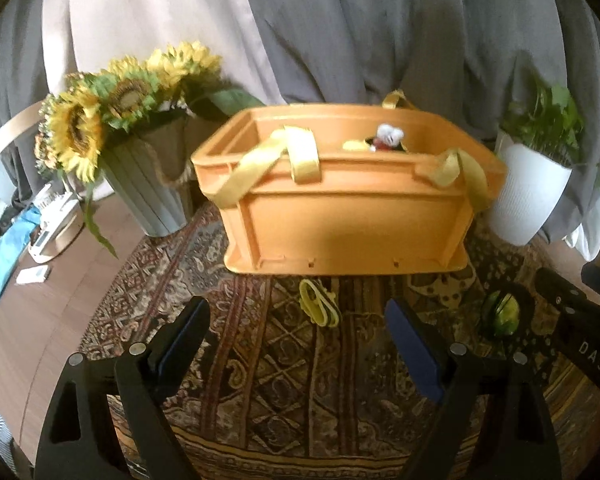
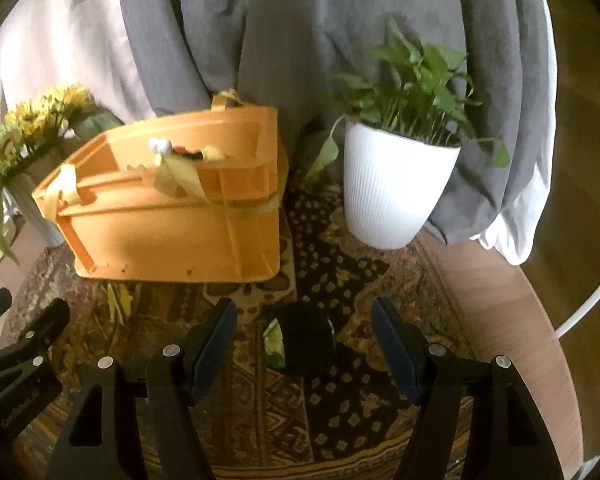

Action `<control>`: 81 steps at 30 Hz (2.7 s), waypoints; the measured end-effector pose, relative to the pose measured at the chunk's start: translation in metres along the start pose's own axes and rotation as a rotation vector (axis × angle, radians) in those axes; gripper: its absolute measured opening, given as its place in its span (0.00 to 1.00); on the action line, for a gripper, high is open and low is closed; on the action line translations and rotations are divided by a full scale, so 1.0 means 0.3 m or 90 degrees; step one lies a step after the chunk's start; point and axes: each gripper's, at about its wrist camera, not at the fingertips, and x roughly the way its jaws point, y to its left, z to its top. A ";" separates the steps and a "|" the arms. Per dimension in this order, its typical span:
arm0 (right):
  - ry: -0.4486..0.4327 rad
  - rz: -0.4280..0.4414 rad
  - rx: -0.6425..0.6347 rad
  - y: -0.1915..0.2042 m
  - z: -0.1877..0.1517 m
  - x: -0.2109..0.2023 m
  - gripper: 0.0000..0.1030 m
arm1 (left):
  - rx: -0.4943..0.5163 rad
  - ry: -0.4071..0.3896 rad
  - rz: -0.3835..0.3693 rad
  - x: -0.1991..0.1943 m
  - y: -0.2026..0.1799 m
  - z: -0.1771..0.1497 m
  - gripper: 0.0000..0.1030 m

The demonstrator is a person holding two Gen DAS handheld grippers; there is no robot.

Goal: Organize soft objects
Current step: 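Withdraw both tools from the crate toward the yellow scrunchie and green ball, then grasp the yellow scrunchie with the left tool while the right tool grasps the dark green ball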

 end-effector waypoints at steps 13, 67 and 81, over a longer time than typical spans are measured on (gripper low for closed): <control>0.067 0.013 -0.001 0.014 -0.042 0.151 0.68 | 0.004 0.066 0.007 0.175 -0.039 -0.021 0.81; 0.092 0.031 -0.010 0.066 -0.037 0.200 0.61 | -0.006 0.103 -0.048 0.278 -0.026 0.000 0.25; 0.024 0.069 -0.023 0.106 0.002 0.040 0.61 | -0.004 0.047 -0.053 0.092 0.045 0.015 0.25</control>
